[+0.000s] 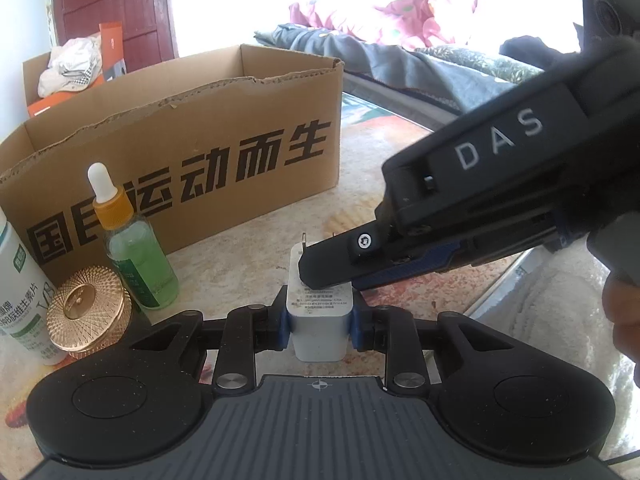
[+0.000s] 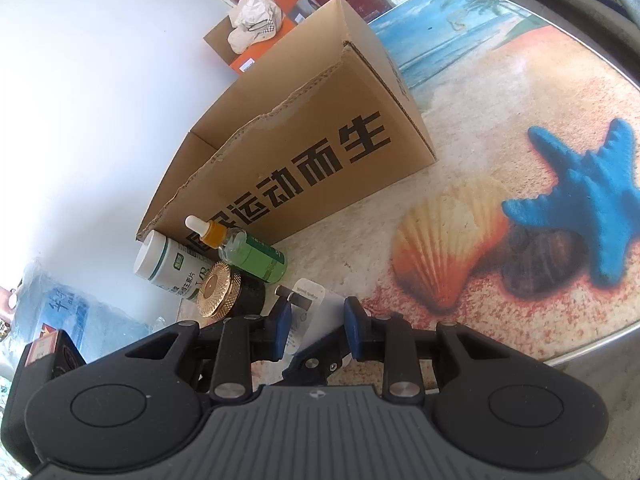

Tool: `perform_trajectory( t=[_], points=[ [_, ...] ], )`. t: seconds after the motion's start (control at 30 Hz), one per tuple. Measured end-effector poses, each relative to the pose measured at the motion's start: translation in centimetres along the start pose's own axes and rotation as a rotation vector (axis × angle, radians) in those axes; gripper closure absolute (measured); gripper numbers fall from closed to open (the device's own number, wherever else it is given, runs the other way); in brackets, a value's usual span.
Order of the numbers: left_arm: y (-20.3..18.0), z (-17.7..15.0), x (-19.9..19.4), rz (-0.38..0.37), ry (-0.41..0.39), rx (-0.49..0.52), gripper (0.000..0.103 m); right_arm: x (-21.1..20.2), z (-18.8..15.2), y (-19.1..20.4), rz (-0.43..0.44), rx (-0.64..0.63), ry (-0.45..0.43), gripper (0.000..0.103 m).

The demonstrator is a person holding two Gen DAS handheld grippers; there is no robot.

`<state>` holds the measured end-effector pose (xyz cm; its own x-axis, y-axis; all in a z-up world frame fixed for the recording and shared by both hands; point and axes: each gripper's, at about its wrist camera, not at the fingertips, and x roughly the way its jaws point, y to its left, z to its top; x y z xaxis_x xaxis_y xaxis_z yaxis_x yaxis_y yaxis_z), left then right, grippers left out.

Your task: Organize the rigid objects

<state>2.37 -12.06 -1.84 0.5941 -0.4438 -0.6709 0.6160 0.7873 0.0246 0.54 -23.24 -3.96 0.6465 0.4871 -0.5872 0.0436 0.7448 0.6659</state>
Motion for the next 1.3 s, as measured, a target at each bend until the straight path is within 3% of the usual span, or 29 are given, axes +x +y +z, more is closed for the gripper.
perform_trajectory(
  t=[0.7, 1.3],
  points=[
    [0.2, 0.9, 0.1, 0.037, 0.007, -0.033, 0.077, 0.1, 0.3, 0.3, 0.016, 0.011, -0.032, 0.071],
    [-0.2, 0.3, -2.9, 0.07, -0.047, -0.018, 0.077, -2.1, -0.2, 2.2, 0.045, -0.038, -0.08, 0.071]
  ],
)
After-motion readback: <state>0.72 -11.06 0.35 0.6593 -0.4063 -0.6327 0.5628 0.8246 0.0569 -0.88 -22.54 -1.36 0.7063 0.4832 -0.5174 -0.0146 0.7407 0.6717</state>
